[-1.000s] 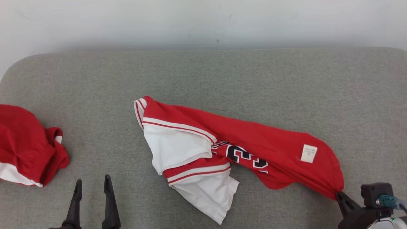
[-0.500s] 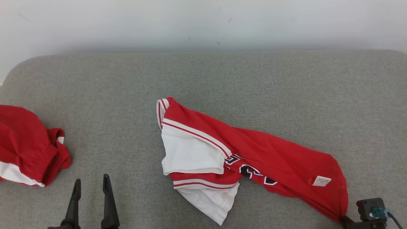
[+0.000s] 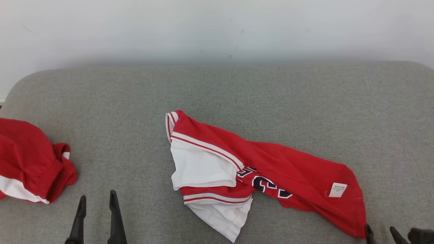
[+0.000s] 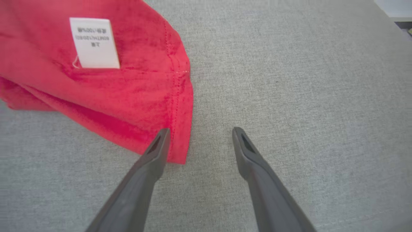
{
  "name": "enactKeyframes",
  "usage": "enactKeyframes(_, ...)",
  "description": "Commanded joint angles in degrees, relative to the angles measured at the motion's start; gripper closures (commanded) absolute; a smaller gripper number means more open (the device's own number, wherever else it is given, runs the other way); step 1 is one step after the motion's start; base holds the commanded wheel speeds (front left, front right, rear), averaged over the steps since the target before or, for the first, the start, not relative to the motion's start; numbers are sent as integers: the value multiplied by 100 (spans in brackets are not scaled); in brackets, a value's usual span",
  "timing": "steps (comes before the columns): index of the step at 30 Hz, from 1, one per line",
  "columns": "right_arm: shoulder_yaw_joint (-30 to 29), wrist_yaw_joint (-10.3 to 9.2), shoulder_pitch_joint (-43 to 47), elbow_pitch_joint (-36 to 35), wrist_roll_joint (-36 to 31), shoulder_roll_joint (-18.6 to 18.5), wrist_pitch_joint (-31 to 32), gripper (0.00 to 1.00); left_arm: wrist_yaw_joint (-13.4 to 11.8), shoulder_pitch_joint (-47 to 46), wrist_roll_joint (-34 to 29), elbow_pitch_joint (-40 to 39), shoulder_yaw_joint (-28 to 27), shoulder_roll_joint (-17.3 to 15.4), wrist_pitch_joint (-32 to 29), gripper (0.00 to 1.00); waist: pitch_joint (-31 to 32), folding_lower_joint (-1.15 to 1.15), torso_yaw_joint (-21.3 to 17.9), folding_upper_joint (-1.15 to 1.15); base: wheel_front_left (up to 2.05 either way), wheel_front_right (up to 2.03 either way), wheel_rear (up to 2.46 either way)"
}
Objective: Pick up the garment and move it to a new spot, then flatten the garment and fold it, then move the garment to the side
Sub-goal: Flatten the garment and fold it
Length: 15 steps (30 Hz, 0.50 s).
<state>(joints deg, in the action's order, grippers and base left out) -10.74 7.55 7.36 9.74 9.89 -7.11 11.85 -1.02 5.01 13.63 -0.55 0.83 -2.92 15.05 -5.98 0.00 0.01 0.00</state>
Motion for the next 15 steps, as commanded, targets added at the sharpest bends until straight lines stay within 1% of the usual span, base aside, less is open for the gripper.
enactKeyframes(1,-77,-12,98,-87,53,74,-297,0,-8,87,5,9,-32,4,19,0,61,0,-27,0,0,0,0)
enactKeyframes(6,20,-12,164,-221,-164,145,-1388,0,2,174,28,60,-79,4,19,0,176,0,-101,0,0,0,0)
enactKeyframes(7,20,-12,164,-221,-164,145,-1388,0,2,174,28,60,-79,4,19,0,176,0,-101,0,0,0,0)
enactKeyframes(8,41,-12,145,-191,-196,149,-1594,0,6,193,32,72,-88,4,19,0,198,0,-115,0,0,0,0)
enactKeyframes(12,315,-12,-11,-43,-354,97,-2431,0,-22,240,50,124,-98,4,19,0,304,0,-179,0,0,0,0)
enactKeyframes(15,507,-12,-104,25,-457,75,-2657,0,-26,291,59,159,-87,4,19,0,373,0,-207,0,0,0,0)
